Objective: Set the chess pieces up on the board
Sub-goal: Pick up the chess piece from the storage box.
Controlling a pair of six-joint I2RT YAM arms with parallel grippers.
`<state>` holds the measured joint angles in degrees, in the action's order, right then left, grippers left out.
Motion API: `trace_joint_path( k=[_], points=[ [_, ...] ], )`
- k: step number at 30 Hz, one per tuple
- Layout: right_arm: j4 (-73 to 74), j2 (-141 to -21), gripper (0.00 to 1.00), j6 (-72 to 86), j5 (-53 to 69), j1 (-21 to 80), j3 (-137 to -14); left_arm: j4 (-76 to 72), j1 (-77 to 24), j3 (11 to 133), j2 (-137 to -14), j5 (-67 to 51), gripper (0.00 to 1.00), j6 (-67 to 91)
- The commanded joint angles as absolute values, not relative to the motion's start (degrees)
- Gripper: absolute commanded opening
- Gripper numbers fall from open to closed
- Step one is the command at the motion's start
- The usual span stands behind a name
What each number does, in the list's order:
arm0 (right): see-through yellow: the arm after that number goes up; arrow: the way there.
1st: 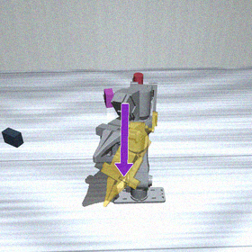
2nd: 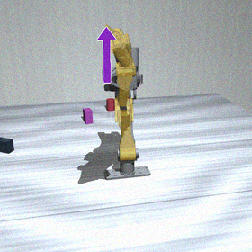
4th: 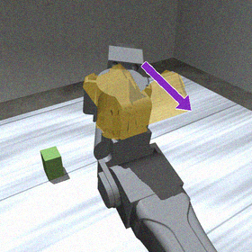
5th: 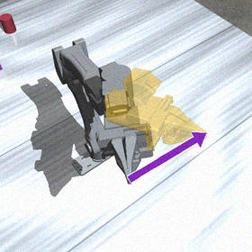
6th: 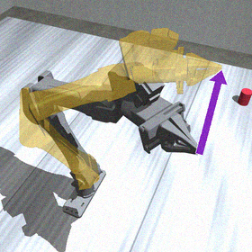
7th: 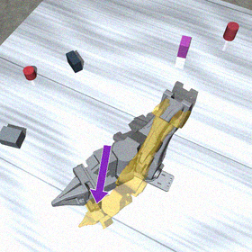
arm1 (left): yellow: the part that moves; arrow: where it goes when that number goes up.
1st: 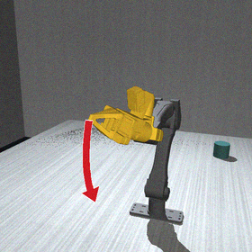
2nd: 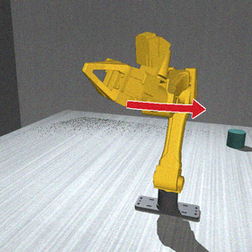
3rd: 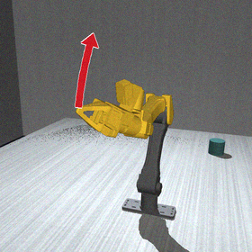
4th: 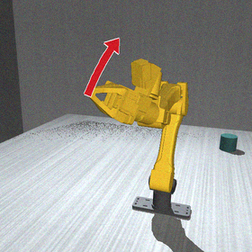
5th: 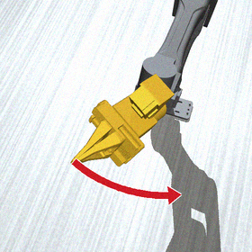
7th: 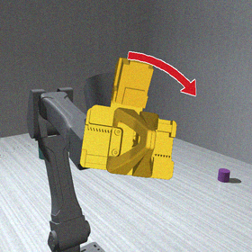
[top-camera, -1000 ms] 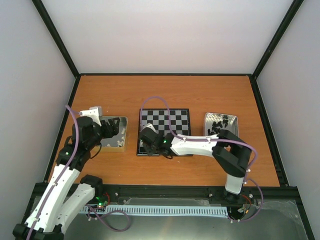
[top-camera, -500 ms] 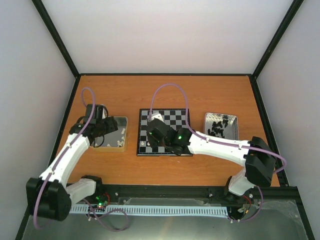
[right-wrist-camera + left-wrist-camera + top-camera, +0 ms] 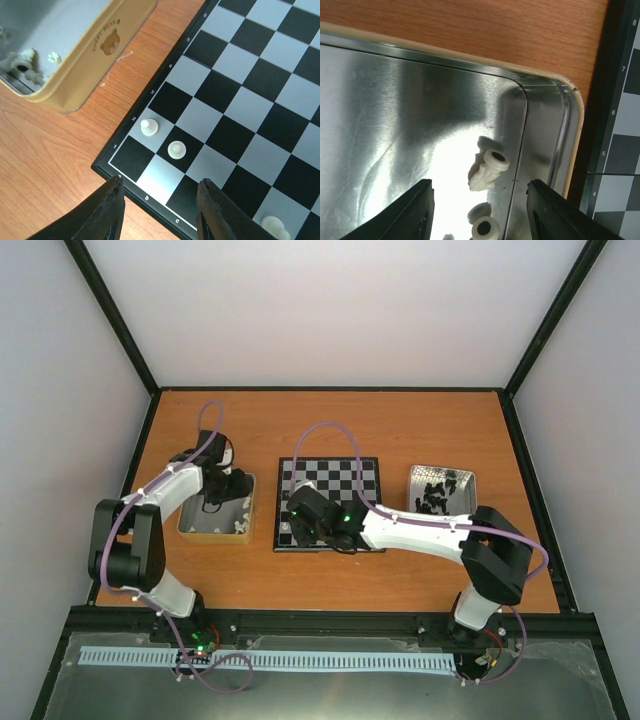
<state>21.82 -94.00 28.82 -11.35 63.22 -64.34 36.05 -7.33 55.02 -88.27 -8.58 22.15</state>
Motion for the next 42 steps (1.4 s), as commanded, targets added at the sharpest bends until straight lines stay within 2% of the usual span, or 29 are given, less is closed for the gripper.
trace_joint_path(
  k=[1, 6, 9, 11, 12, 17, 21, 24, 29, 35, 36, 40, 42],
  points=[
    [20.75, -96.34, 0.41, 29.12, -10.64, 62.6, -65.44, 36.27, -6.86, 58.23, -91.13, -11.89, 0.51, 19.13],
    [20.08, -97.55, 0.41, 28.59, -9.86, 61.2, -65.61, 36.42, -6.86, 58.45, -94.77, -14.16, 0.49, 17.97],
    [19.63, -97.74, 0.4, 28.1, -8.78, 60.16, -65.56, 36.9, -6.9, 58.35, -95.74, -13.1, 0.37, 17.8],
    [19.6, -97.98, 0.4, 27.91, -8.03, 59.52, -65.46, 36.67, -6.86, 57.97, -95.92, -13.05, 0.24, 17.7],
    [19.58, -98.0, 0.4, 27.82, -7.69, 59.28, -65.41, 36.59, -6.86, 57.89, -96.11, -13.09, 0.23, 17.75],
    [19.25, -98.01, 0.39, 27.71, -6.66, 58.65, -65.03, 36.92, -6.86, 58.19, -97.85, -9.89, 0.26, 18.57],
    [19.11, -97.87, 0.39, 27.75, -6.51, 58.53, -64.96, 38.07, -6.86, 58.88, -99.06, -5.23, 0.35, 19.86],
    [18.99, -97.9, 0.38, 27.7, -6.44, 58.53, -64.95, 38.09, -6.86, 59.14, -99.69, -4.64, 0.35, 20.29],
    [18.73, -97.74, 0.38, 27.66, -6.55, 58.44, -64.46, 37.71, -6.86, 59.51, -100.04, -5.62, 0.3, 20.73],
    [17.5, -96.54, 0.37, 27.89, -6.55, 58.45, -63.3, 37.93, -6.86, 61.79, -102.56, -7.15, 0.35, 21.71],
    [17.55, -96.37, 0.36, 28.05, -6.59, 58.43, -63.26, 37.94, -6.86, 61.98, -102.77, -6.8, 0.33, 21.85],
    [16.94, -94.74, 0.35, 29.09, -7.28, 58.45, -62.17, 37.86, -6.86, 61.3, -102.64, -6.55, 0.15, 21.8],
    [16.63, -93.58, 0.35, 29.59, -8.29, 58.45, -61.42, 37.72, -6.86, 60.15, -101.9, -6.37, 0.11, 21.66]
  ],
)
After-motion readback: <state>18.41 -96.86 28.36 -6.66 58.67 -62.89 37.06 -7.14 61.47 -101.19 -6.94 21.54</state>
